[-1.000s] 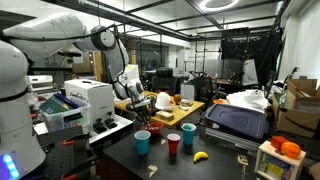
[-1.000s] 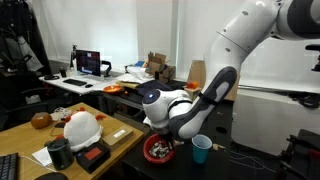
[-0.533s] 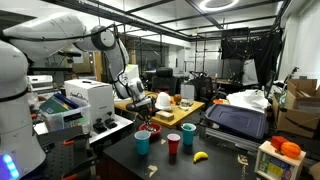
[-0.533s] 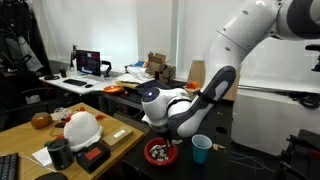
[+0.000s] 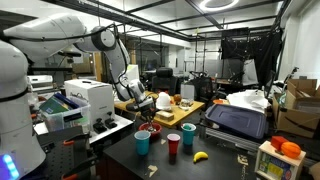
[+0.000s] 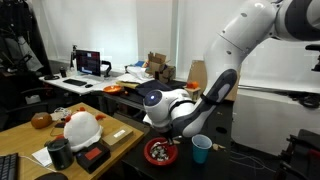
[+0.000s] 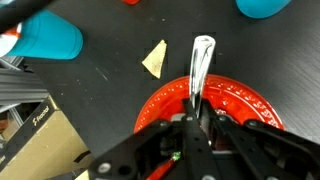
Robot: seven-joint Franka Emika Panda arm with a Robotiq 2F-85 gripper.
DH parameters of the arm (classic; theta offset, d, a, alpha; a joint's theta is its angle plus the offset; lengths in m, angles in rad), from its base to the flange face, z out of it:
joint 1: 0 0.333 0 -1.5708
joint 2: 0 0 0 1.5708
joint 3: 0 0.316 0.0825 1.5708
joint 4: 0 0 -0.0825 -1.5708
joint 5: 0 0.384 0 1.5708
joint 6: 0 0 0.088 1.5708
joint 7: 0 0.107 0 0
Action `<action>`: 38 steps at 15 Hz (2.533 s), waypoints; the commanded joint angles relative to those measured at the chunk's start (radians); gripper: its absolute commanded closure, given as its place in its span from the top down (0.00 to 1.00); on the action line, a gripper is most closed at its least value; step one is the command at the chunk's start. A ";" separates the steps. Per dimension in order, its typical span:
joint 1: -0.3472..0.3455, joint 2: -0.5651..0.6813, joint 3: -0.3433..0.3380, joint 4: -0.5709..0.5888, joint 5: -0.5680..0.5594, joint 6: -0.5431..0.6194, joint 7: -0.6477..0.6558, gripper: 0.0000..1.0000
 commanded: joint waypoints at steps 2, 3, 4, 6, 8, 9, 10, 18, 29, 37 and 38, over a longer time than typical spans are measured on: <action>0.004 0.002 -0.021 -0.017 -0.091 0.034 0.060 0.03; 0.001 0.003 -0.019 -0.018 -0.104 0.034 0.070 0.03; -0.003 0.006 -0.015 -0.017 -0.115 0.031 0.072 0.03; -0.022 0.007 0.007 -0.011 -0.096 0.004 0.056 0.03; -0.025 0.010 0.005 -0.009 -0.102 0.004 0.052 0.03; -0.024 0.011 0.001 -0.009 -0.108 0.005 0.052 0.03; -0.023 0.012 -0.004 -0.013 -0.119 0.007 0.049 0.03; -0.036 0.008 -0.007 -0.046 -0.252 -0.001 0.026 0.03; -0.122 -0.026 0.086 -0.086 -0.273 -0.027 -0.206 0.03; -0.184 -0.037 0.168 -0.094 -0.214 -0.073 -0.366 0.03; -0.190 -0.038 0.177 -0.093 -0.199 -0.080 -0.385 0.03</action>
